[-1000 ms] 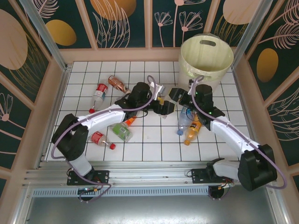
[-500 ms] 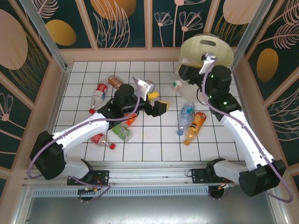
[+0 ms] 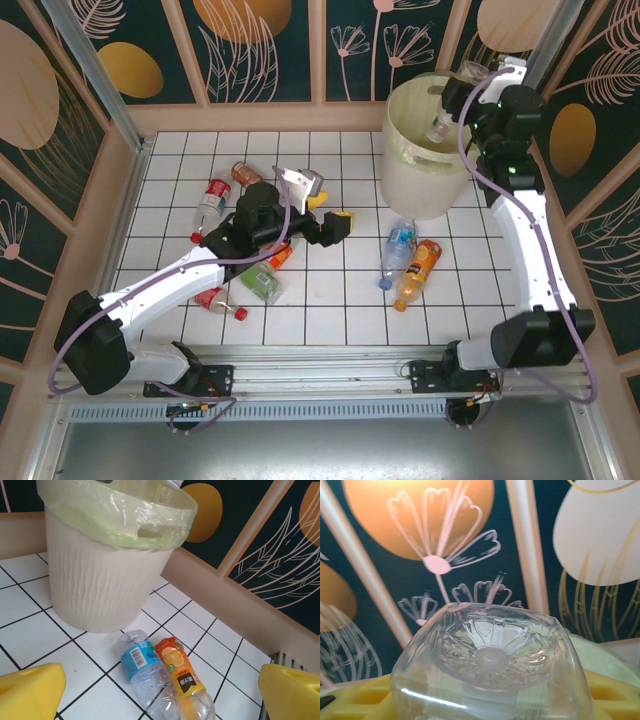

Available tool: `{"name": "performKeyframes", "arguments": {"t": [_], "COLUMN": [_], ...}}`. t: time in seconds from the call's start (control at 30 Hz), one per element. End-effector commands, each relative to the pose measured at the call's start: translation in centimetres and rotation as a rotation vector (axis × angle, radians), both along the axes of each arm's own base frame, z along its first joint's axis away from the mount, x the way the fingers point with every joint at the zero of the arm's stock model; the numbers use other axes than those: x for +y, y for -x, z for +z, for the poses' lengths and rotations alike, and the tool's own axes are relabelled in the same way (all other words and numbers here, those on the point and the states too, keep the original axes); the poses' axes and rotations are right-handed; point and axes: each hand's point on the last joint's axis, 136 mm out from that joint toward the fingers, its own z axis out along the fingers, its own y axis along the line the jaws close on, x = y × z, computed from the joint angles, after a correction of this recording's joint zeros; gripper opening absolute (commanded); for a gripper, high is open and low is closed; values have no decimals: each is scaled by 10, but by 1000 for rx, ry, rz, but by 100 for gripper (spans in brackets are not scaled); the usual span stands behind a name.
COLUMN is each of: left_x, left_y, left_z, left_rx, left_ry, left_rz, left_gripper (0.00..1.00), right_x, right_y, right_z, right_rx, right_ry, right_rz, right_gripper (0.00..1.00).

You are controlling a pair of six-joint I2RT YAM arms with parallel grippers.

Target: Put the plastic bottles in the bin

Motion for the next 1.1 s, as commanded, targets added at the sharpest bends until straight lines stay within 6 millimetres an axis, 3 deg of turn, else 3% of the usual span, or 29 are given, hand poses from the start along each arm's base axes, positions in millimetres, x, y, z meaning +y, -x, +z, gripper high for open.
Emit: {"name": "performKeyframes", "arguments": {"t": [0.0, 0.1, 0.13, 0.3, 0.47, 0.7, 0.87, 1.07], "left_x": [8, 13, 17, 22, 22, 30, 31, 36], "left_y": [4, 4, 5, 6, 5, 1, 0, -2], "left_z": [5, 10, -2, -7, -10, -12, -18, -14], "left_rx": [-45, -74, -62, -58, -48, -74, -58, -54], "left_ry": [-14, -20, -42, -64, -88, -102, -124, -121], "left_rz": [23, 39, 47, 63, 65, 107, 116, 147], "left_gripper": [99, 99, 99, 99, 99, 99, 99, 99], "right_x": [-26, -43, -50, -72, -73, -72, -75, -68], "right_y": [-22, -39, -44, -64, -79, -88, -89, -80], "right_z": [-6, -25, -32, -63, -92, -114, -116, -93], "right_rx": [20, 59, 76, 149, 229, 303, 316, 267], "right_ry": [56, 93, 108, 181, 279, 348, 355, 324], "right_rz": [-112, -183, -214, -275, -261, -226, -237, -211], "right_gripper": [62, 62, 62, 62, 63, 71, 83, 86]}}
